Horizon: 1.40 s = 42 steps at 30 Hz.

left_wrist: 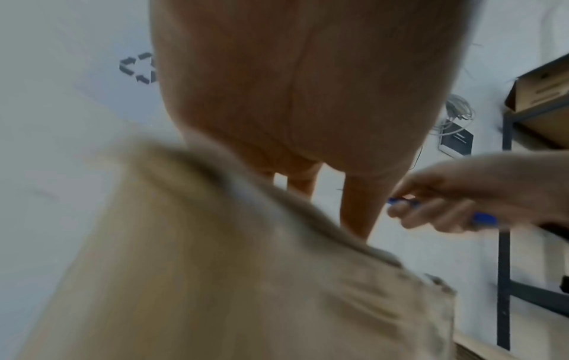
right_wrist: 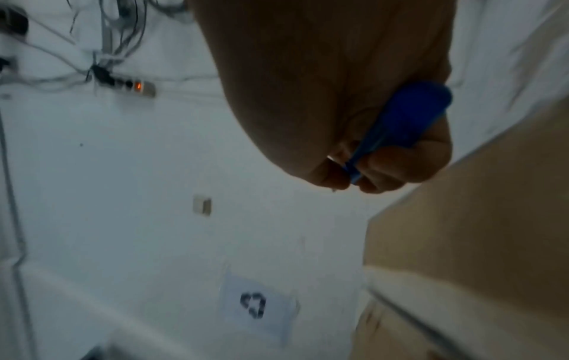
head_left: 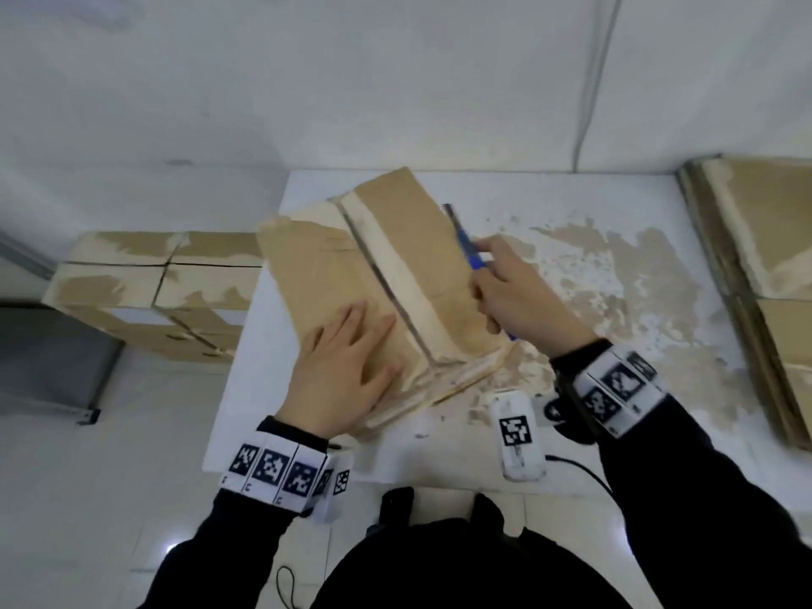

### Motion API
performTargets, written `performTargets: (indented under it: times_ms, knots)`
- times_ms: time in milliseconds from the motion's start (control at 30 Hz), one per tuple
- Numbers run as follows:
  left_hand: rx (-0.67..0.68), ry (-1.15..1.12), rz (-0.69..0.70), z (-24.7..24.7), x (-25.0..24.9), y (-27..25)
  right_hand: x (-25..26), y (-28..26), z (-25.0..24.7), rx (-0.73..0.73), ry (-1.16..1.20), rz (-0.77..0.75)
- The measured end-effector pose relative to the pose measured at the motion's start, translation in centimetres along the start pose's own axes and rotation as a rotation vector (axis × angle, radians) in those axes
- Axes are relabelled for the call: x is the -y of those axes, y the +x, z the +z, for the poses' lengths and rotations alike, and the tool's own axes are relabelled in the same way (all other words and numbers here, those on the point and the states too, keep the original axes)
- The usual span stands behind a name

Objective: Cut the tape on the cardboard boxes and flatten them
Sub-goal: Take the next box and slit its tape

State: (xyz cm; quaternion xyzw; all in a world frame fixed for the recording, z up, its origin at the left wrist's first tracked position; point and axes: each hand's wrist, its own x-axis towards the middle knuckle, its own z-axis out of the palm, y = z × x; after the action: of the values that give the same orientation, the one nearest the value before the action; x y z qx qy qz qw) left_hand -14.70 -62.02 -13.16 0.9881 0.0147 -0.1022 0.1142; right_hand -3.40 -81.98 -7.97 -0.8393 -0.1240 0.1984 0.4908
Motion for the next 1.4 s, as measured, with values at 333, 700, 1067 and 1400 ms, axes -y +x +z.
performTargets:
  times_ms: [333, 700, 1067, 1400]
  knots:
    - [-0.095, -0.126, 0.105, 0.7, 6.6, 2.7, 5.5, 10.1, 9.3, 0.074, -0.639, -0.079]
    - [-0.185, -0.160, 0.187, 1.0, 6.1, 5.0, 5.4, 13.1, 9.8, -0.031, -0.800, -0.060]
    - [-0.233, -0.111, 0.120, 1.6, 5.9, 5.0, 3.7, 6.4, 8.8, 0.036, -0.766, -0.010]
    - [-0.184, 0.061, 0.102, 0.9, 5.6, 5.1, 0.2, -5.5, 7.3, -0.023, -0.768, 0.116]
